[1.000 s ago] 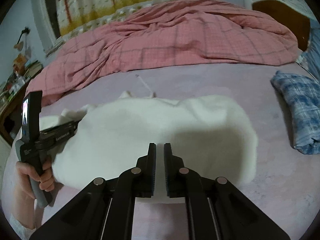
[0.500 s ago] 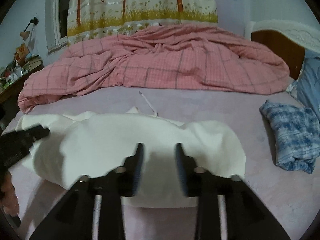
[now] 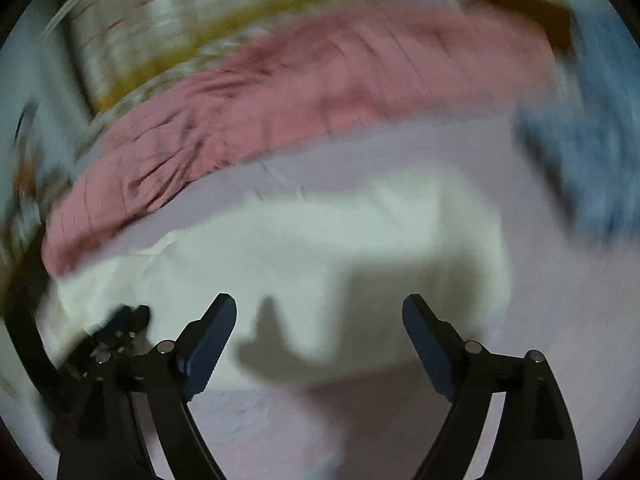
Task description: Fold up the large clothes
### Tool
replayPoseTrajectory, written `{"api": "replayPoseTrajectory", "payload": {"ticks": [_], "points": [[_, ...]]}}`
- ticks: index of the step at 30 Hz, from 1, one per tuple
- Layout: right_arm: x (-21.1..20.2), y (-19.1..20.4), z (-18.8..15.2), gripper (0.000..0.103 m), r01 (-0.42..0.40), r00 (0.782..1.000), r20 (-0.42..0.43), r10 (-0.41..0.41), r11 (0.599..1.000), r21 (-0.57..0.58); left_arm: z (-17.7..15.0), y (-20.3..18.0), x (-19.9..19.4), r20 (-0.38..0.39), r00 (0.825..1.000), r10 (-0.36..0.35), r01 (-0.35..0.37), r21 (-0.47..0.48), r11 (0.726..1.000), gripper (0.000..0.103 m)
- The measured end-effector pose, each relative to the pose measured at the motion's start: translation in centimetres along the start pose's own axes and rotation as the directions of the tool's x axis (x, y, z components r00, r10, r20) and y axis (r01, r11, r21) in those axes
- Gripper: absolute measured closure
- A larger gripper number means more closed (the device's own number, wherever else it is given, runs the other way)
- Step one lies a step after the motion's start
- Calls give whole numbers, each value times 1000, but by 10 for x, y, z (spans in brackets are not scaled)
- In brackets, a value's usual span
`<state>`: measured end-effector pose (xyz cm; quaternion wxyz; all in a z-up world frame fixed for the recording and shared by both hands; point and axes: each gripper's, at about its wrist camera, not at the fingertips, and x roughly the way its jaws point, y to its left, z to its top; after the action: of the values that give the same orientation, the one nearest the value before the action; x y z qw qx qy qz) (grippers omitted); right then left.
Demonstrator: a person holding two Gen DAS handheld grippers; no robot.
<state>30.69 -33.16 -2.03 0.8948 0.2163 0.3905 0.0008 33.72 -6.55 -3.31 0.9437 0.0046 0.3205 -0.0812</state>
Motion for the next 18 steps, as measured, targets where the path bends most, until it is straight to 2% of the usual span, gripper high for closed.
{"api": "replayPoseTrajectory", "payload": {"ticks": [2, 3, 4, 6, 9, 10, 11, 13, 15, 16, 18], "points": [[26, -25, -16, 16, -65, 988, -126, 93, 975, 211, 0, -2, -1, 2, 1000, 6, -6, 4, 1000, 64], [39, -33, -21, 16, -93, 979, -152, 138, 959, 269, 0, -3, -1, 4, 1000, 9, -9, 6, 1000, 64], [43, -35, -21, 16, -110, 983, -114, 144, 958, 266, 0, -4, -2, 4, 1000, 10, -10, 5, 1000, 64], [49, -33, -16, 16, -94, 994, -41, 106, 972, 217, 0, -3, -2, 1, 1000, -4, 4, -8, 1000, 64], [46, -45, -19, 16, -118, 993, 52, 107, 931, 345, 0, 0, -2, -4, 1000, -25, 25, -32, 999, 64], [43, -47, -20, 27, -111, 993, 82, 86, 923, 368, 0, -1, -2, -4, 1000, -28, 28, -33, 999, 64], [42, -47, -20, 56, -76, 994, 100, 39, 918, 390, 0, 0, -2, -3, 1000, -29, 29, -33, 999, 64], [45, -42, -13, 80, -31, 996, 90, -1, 934, 355, -1, 2, -7, -2, 999, -45, 45, -36, 998, 64], [37, -29, -6, 83, -8, 995, 99, -22, 956, 294, 3, 15, -13, -34, 996, -79, 77, -62, 995, 68], [26, -21, -4, 84, -4, 990, 134, -34, 963, 268, 7, 26, -19, -59, 994, -97, 92, -90, 992, 73], [2, 9, 1, 85, 35, 973, 219, -70, 987, 157, 14, 49, -38, -73, 994, -85, 77, -97, 992, 73]]}}
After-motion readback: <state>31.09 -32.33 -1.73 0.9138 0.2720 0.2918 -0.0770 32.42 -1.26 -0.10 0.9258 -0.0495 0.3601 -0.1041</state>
